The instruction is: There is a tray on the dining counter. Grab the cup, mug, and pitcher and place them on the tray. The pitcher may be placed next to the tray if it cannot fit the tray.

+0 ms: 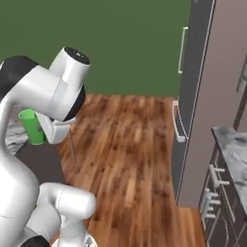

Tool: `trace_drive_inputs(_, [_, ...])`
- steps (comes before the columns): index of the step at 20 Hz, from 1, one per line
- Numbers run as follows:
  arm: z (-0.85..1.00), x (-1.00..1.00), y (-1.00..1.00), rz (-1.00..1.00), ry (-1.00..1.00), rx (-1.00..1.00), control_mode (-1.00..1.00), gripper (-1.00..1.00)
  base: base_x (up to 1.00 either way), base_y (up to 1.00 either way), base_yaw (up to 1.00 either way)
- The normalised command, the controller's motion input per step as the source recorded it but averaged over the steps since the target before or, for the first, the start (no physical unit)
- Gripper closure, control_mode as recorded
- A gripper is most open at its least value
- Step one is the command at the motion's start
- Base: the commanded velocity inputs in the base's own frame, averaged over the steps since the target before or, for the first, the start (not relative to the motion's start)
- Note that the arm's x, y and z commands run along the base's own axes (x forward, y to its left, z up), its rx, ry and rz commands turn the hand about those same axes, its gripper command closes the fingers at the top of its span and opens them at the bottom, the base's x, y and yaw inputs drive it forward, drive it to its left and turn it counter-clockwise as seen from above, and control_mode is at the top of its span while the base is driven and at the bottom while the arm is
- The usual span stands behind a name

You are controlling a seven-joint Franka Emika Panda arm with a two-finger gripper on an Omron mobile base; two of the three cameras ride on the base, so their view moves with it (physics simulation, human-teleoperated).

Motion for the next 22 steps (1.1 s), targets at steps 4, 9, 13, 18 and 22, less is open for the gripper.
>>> trace_drive_inputs(4, [0.0,0.0,0.0,0.0,0.0,0.0,1.0,1.0,0.72,-0.92,0.48])
trace_drive_inputs(9, [0.0,0.0,0.0,0.0,0.0,0.0,1.0,1.0,0.61,-1.0,0.2])
trace_drive_inputs(13, [0.0,0.0,0.0,0.0,0.0,0.0,1.0,1.0,0.94,-0.35,0.01])
trace_drive_inputs(18, [0.0,0.0,0.0,0.0,0.0,0.0,1.0,1.0,0.99,0.12,-0.01])
trace_drive_inputs(22, [0.0,0.0,0.0,0.0,0.0,0.0,1.0,1.0,0.97,0.26,0.0])
